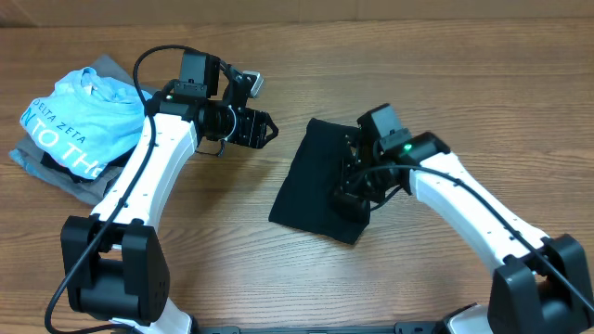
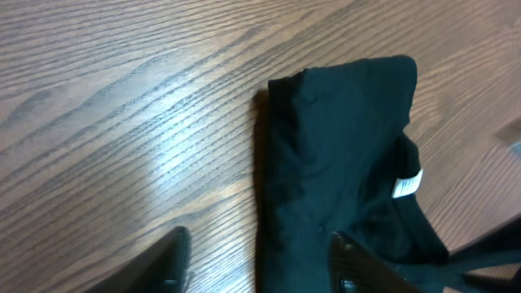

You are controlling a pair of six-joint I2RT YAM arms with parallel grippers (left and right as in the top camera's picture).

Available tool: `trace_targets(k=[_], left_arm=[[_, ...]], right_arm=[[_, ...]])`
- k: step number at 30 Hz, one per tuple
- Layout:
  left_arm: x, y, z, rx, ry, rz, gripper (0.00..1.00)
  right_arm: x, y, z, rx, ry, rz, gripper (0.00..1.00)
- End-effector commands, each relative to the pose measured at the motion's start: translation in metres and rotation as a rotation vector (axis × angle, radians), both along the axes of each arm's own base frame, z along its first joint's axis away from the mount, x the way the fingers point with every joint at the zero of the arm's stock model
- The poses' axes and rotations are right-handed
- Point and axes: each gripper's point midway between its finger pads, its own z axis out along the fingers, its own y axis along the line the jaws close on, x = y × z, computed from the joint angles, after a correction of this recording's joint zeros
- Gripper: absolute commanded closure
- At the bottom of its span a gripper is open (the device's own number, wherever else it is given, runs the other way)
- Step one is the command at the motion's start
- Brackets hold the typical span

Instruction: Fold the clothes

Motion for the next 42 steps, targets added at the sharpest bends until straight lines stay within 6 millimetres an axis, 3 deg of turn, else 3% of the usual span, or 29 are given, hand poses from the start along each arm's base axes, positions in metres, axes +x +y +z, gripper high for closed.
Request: trace_targets(k=[1, 4, 7, 11, 16, 19, 23, 26, 28, 31, 33, 37, 40, 42], left_arm=[[0.003, -0.001, 0.012, -0.003, -0.036, -0.006, 0.51], [0.003, -0.001, 0.012, -0.003, -0.032, -0.004, 0.5], [0.003, -0.001, 0.012, -0.003, -0.032, -0.004, 0.33], [0.003, -0.001, 0.012, -0.009, -0.021, 0.011, 0.14], [0.002, -0.002, 0.012, -0.016, -0.02, 0.008, 0.11], [0.0, -0.007, 0.014, -0.032, -0.017, -0.006, 0.11], [-0.004, -0.025, 0.008, -0.033, -0.021, -0.064, 0.11], [-0.008, -0.048, -0.003, -0.028, -0.027, -0.133, 0.13], [-0.008, -0.062, -0.014, -0.029, -0.026, -0.164, 0.16], [-0.012, -0.085, -0.029, -0.064, -0.005, -0.221, 0.3], [-0.018, -0.098, -0.041, -0.093, 0.029, -0.255, 0.39], [-0.023, -0.106, -0.067, -0.1, 0.092, -0.275, 0.56], [-0.025, -0.117, -0.068, -0.184, 0.107, -0.311, 0.66], [-0.025, -0.12, -0.07, -0.201, 0.108, -0.318, 0.78]], right_arm=[[-0.017, 0.003, -0.034, -0.023, 0.138, -0.19, 0.96], [-0.025, 0.007, -0.056, -0.004, 0.164, -0.264, 0.96], [-0.033, -0.009, -0.077, -0.053, 0.209, -0.362, 0.96], [-0.048, -0.058, -0.094, -0.211, 0.297, -0.475, 0.96], [-0.046, -0.12, -0.099, -0.309, 0.318, -0.526, 0.96], [-0.032, -0.175, -0.099, -0.434, 0.245, -0.563, 0.96], [-0.002, -0.203, -0.082, -0.424, 0.146, -0.522, 0.96], [0.021, -0.199, -0.055, -0.313, 0.088, -0.46, 0.96], [0.034, -0.183, -0.03, -0.202, 0.043, -0.39, 0.94], [0.038, -0.16, 0.0, -0.078, 0.026, -0.322, 0.92], [0.032, -0.146, 0.009, -0.026, 0.048, -0.293, 0.92], [0.013, -0.124, 0.004, -0.02, 0.109, -0.231, 0.92], [0.0, -0.112, -0.006, -0.046, 0.167, -0.238, 0.92], [-0.012, -0.107, -0.023, -0.101, 0.226, -0.297, 0.92]])
